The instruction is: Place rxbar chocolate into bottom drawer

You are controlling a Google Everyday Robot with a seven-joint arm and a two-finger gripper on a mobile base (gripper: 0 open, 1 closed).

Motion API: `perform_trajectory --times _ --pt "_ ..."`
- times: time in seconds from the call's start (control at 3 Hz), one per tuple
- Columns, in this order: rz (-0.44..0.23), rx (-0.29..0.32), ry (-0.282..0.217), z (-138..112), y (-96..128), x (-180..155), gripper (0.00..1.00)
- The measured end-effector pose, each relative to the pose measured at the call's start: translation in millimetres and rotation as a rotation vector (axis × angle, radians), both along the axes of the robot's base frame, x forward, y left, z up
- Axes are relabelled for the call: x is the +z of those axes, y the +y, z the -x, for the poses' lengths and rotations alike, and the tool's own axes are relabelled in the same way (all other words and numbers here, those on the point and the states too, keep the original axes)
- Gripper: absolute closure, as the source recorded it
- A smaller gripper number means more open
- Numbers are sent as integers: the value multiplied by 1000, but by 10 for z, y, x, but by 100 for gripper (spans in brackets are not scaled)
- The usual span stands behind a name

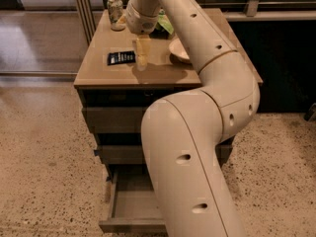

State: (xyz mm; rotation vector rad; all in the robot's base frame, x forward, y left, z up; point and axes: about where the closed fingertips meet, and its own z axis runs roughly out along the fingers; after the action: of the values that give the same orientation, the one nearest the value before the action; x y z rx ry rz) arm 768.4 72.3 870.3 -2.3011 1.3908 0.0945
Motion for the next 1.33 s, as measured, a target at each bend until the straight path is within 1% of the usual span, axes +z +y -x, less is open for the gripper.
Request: perform_trajectory --times 0.33,0.67,1.0,1.33 --pt "-11 -6 -5 -51 28 -48 0" --pt "-28 -5 -1 -124 61 -164 0" --pt "-37 21 18 -215 184 -408 0" --pt "-46 11 16 -245 223 -426 0"
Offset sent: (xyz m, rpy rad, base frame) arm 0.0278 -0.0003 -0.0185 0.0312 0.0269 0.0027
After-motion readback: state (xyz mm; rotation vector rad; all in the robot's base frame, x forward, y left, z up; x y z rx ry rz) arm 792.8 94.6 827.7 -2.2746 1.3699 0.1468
